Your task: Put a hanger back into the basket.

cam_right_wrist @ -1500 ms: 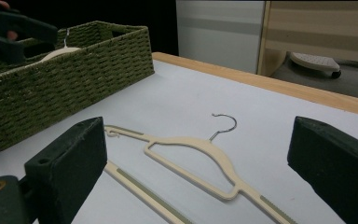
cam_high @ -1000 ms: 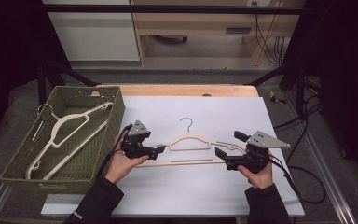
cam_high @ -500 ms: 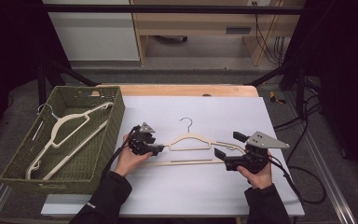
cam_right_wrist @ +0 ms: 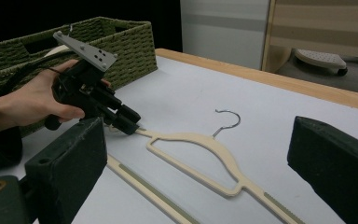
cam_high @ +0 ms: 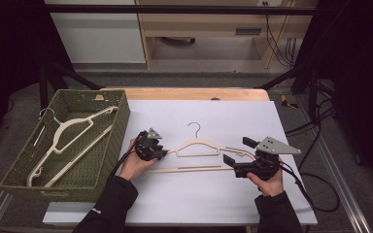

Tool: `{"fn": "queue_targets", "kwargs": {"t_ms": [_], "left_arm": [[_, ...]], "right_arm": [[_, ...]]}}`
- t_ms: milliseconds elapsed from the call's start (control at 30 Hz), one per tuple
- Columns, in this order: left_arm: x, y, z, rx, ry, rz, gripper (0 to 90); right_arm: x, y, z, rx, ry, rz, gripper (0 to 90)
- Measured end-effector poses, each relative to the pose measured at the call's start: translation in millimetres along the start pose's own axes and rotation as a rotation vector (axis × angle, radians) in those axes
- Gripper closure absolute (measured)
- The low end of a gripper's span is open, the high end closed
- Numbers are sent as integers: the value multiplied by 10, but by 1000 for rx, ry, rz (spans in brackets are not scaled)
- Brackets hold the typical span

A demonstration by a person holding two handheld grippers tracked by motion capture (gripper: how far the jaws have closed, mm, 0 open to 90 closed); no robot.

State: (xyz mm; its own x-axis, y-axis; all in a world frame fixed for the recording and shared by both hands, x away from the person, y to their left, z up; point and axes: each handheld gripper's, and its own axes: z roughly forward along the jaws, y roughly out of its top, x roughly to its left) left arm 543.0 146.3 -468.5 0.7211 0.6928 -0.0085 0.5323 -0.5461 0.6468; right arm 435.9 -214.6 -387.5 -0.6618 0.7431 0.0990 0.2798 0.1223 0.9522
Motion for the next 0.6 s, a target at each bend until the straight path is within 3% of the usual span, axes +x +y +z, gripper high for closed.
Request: {"fn": "queue_targets", "kwargs": {"t_ms": [233, 267, 300, 333, 367, 400, 467, 500, 533, 600], "left_arm": [[-43, -12, -54, 26, -20, 21, 764], [-83, -20, -113, 15, 27, 30, 859], [-68, -24, -148, 26, -58, -2, 899], [-87, -35, -160, 32, -117, 6, 899], [-158, -49, -155, 56, -65, 74, 899], [-191, -59, -150, 51, -44, 101, 898], [-206, -72, -150, -5, -20, 98, 862], [-206, -72, -150, -5, -20, 98, 807], [-144, -71, -130, -48, 29, 93, 761], [-82, -74, -102, -49, 28, 66, 662]], "right_arm": [[2, -1, 2, 5, -1, -4, 55], [1, 2, -2, 4, -1, -2, 56], [2, 3, -2, 1, -1, 1, 57], [-1, 3, -5, 2, 1, -3, 56], [2, 4, -3, 0, -1, 0, 57], [4, 4, -2, 3, 1, 2, 57], [7, 4, 2, 6, 0, 0, 57], [11, 3, 7, 3, -2, -2, 57], [13, 3, 11, 1, -1, -3, 57], [14, 2, 13, 3, -1, -2, 56]]}}
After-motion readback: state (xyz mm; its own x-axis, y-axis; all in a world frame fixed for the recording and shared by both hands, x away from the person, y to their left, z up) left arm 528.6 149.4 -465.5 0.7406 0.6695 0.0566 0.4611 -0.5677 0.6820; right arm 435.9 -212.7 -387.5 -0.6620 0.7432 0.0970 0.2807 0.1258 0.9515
